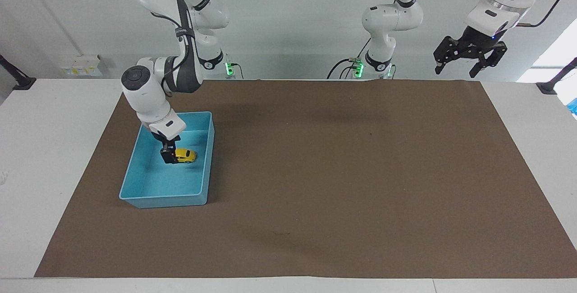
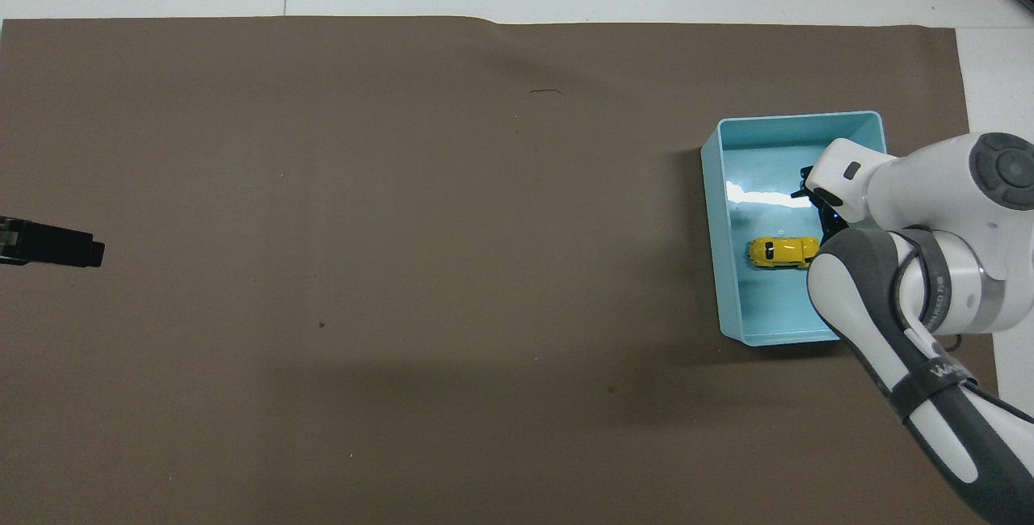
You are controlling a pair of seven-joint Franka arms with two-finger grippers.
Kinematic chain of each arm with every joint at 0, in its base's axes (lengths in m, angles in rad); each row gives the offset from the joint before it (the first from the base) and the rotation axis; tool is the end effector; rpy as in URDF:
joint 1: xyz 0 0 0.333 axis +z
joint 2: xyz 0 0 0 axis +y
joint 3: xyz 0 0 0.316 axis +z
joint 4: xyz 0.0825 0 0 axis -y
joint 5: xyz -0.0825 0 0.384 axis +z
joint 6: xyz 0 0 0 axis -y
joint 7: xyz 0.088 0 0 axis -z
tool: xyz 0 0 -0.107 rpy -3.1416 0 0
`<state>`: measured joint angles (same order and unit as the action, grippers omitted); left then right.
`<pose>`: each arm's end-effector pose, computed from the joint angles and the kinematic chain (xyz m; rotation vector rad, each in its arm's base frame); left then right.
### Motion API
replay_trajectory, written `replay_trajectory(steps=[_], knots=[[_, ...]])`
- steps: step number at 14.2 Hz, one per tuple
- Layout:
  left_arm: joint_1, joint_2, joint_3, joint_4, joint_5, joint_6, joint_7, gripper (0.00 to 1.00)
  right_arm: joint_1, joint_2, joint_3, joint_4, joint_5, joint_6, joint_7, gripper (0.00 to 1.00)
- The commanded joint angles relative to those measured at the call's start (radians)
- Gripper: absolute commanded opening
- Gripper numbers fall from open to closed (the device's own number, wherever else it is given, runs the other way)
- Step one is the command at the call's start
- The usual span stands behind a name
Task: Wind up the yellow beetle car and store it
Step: 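Raise the open right gripper up out of the box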
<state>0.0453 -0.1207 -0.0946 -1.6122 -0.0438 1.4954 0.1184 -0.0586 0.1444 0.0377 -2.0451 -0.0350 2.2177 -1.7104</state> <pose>0.5077 -0.0334 0.6624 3.0981 -0.2646 0.0069 0.5786 -0.0137 0.3739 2.0380 2.3428 0.0016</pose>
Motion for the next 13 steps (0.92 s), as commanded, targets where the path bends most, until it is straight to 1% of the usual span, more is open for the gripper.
replay_trajectory(steps=[1, 5, 10, 13], knots=[[0.013, -0.014, -0.004, -0.014, -0.014, 0.0, -0.002, 1.0, -0.009, -0.008, 0.008, 0.026, -0.014, -0.053, -0.029, 1.0], [0.013, -0.014, -0.004, -0.014, -0.014, 0.0, -0.002, 1.0, -0.016, -0.043, 0.007, 0.042, -0.014, -0.082, -0.029, 1.0], [0.013, -0.014, -0.004, -0.014, -0.014, 0.0, -0.002, 1.0, -0.027, -0.042, -0.001, 0.12, -0.011, -0.139, -0.026, 1.0], [0.013, -0.014, -0.004, -0.014, -0.014, 0.0, -0.002, 1.0, -0.023, -0.051, -0.001, 0.144, -0.011, -0.141, -0.02, 1.0]])
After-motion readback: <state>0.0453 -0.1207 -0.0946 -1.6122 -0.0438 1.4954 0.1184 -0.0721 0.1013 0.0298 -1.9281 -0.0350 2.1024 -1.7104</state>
